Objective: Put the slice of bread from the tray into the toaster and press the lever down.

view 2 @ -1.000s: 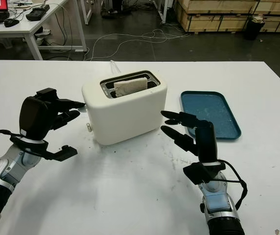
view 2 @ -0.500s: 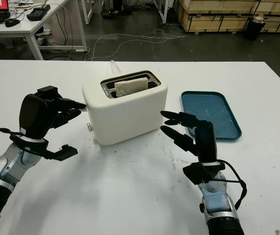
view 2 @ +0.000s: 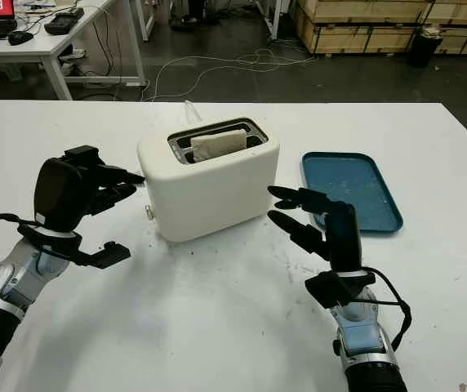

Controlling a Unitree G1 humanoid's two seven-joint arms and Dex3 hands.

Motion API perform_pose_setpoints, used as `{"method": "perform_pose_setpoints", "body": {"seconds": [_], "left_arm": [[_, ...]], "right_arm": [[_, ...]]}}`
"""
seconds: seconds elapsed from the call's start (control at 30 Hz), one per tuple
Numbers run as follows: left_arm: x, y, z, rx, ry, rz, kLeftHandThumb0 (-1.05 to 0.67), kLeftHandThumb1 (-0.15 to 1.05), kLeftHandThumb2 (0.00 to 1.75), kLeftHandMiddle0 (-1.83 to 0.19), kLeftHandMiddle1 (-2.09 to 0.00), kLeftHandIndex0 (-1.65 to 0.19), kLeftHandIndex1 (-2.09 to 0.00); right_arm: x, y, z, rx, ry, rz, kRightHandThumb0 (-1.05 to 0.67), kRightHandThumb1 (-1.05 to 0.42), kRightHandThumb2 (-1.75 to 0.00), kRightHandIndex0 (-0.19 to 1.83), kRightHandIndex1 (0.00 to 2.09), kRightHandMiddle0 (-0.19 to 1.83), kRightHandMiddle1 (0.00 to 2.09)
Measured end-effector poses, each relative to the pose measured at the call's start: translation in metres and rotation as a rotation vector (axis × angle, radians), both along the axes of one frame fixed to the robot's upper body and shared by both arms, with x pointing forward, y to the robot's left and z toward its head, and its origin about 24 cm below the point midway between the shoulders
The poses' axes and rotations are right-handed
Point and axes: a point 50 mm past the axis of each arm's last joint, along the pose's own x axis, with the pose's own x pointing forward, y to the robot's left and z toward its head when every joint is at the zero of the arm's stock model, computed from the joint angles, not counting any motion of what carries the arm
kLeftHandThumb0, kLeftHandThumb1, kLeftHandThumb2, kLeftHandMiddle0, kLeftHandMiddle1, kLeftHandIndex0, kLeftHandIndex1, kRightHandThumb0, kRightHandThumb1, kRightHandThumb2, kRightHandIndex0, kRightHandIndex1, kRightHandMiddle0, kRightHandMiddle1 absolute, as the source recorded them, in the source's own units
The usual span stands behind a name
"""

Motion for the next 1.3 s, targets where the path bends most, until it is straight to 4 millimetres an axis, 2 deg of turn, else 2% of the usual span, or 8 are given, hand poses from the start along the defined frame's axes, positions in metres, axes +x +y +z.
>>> {"method": "perform_pose_setpoints", "body": {"seconds": [0.27, 0.53, 0.67, 0.83, 0.97, 1.3], "left_arm": [[0.001, -0.001, 0.014, 0.095, 0.093, -0.024, -0.25, 0.78, 0.01, -0.88, -1.45, -1.28, -0.11], [0.000, -0.004, 0.027, 0.176, 0.169, -0.066, -0.29, 0.75, 0.00, -0.90, -1.52, -1.29, -0.12], [-0.001, -0.007, 0.032, 0.214, 0.188, -0.084, -0.27, 0.70, 0.00, -0.94, -1.48, -1.31, -0.12], [0.000, -0.007, 0.036, 0.256, 0.203, -0.101, -0.25, 0.68, 0.00, -0.95, -1.46, -1.32, -0.11], [0.003, -0.009, 0.039, 0.292, 0.211, -0.114, -0.23, 0.67, 0.00, -0.93, -1.51, -1.33, -0.11], [0.017, -0.007, 0.048, 0.397, 0.185, -0.099, -0.28, 0.71, 0.01, -0.93, -1.41, -1.33, -0.09]], "right_arm": [[-0.001, 0.001, -0.001, -0.007, -0.001, 0.020, -0.42, -0.80, 0.00, 0.90, 0.74, 1.10, 0.00], [-0.001, 0.001, -0.003, -0.010, 0.007, 0.025, -0.41, -0.80, 0.00, 0.90, 0.73, 1.10, 0.00], [-0.001, 0.001, -0.003, -0.012, 0.008, 0.029, -0.40, -0.80, 0.00, 0.91, 0.72, 1.10, 0.00], [-0.001, 0.001, -0.003, -0.013, 0.009, 0.029, -0.40, -0.80, 0.00, 0.91, 0.72, 1.10, 0.00], [-0.001, 0.001, -0.003, -0.013, 0.006, 0.030, -0.41, -0.80, 0.00, 0.91, 0.73, 1.11, 0.00], [-0.002, 0.002, -0.002, -0.015, -0.005, 0.040, -0.41, -0.79, 0.00, 0.92, 0.71, 1.11, 0.00]]}}
